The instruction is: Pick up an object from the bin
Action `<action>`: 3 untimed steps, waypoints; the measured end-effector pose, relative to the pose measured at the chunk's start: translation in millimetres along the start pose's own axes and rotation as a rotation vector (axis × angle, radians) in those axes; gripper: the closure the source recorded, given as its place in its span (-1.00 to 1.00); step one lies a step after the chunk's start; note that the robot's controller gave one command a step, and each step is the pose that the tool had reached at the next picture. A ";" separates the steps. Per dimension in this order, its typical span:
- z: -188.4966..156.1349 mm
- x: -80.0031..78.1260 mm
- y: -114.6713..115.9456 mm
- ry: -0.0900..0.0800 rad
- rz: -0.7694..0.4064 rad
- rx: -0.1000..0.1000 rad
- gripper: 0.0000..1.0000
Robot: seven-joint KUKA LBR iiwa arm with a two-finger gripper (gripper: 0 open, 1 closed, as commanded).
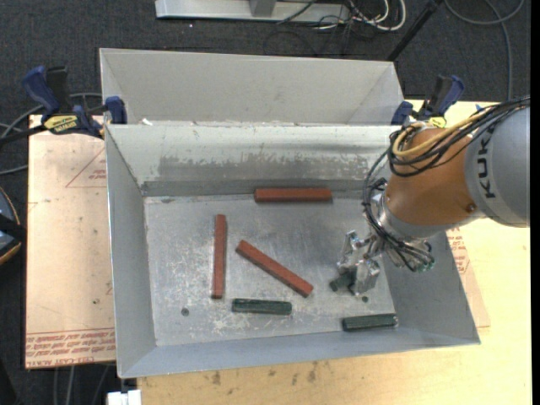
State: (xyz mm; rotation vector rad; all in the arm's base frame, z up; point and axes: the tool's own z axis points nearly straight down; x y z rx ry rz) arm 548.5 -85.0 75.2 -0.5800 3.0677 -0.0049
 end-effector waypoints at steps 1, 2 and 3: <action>0.0 0.0 0.0 0.000 0.000 0.000 1.00; 1.1 -3.4 -6.8 0.007 -0.104 -0.007 1.00; -128.7 -12.6 -20.9 0.014 -0.088 -0.007 1.00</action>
Offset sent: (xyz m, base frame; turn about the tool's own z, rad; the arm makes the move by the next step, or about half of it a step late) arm 0.0062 -0.0141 -0.0052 -0.1660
